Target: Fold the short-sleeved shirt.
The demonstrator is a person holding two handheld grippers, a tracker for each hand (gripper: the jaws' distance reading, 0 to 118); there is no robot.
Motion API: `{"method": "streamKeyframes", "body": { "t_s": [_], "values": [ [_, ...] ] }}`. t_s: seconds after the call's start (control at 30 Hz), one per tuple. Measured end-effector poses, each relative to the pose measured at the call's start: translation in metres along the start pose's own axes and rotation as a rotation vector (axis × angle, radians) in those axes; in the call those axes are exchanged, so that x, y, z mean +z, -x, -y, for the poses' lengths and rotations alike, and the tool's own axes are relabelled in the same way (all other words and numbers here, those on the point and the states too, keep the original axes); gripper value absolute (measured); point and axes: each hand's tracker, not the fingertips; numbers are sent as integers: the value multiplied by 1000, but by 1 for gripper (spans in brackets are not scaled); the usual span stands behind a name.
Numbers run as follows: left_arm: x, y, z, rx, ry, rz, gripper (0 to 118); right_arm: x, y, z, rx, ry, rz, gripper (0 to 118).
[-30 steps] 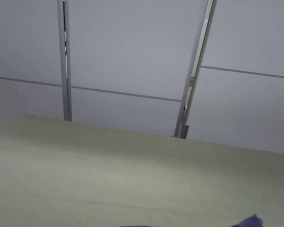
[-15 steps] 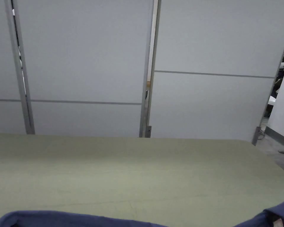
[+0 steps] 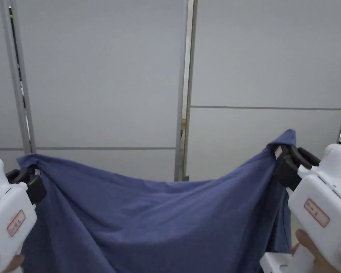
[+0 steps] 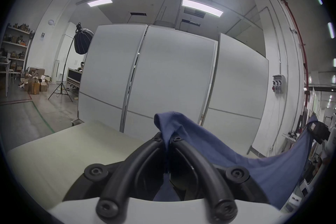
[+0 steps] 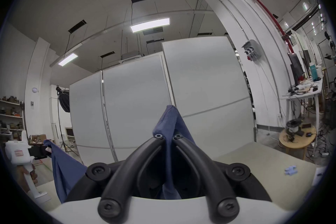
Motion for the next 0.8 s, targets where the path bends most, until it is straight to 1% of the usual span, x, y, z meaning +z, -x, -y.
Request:
{"method": "streamKeyframes", "body": {
  "t_s": [0.07, 0.13, 0.17, 0.2, 0.33, 0.4, 0.47, 0.6, 0.63, 0.8],
  "values": [
    [-33, -1, -16, 24, -27, 0, 4, -39, 4, -12, 20, -49, -10, 3],
    [-61, -3, -30, 27, -63, -7, 4, -74, 0, -22, 35, -77, -31, 3],
    [-69, -6, -37, 35, -84, -2, 4, -89, 3, -29, 50, -93, -33, 3],
    [-80, -7, -43, 36, -108, 8, 4, -103, 5, -35, 80, -117, -32, 3],
    [-96, -11, -45, 24, -161, 14, 4, -114, 14, -41, 104, -155, -60, 3],
    [-99, -11, -30, 22, -164, 22, 4, -116, 5, -25, 107, -154, -61, 3],
    [-98, -9, -8, 11, -141, 30, 4, -110, -2, -1, 106, -124, -57, 3],
    [-90, -2, 54, 30, 2, 36, 4, -92, -23, 64, 73, 28, -33, 3],
    [-86, 0, 69, 39, 22, 32, 4, -79, -17, 77, 69, 59, -28, 3],
    [-59, 23, 142, 83, 183, 3, 4, -14, -28, 146, 58, 236, 2, 3]
  ]
}}
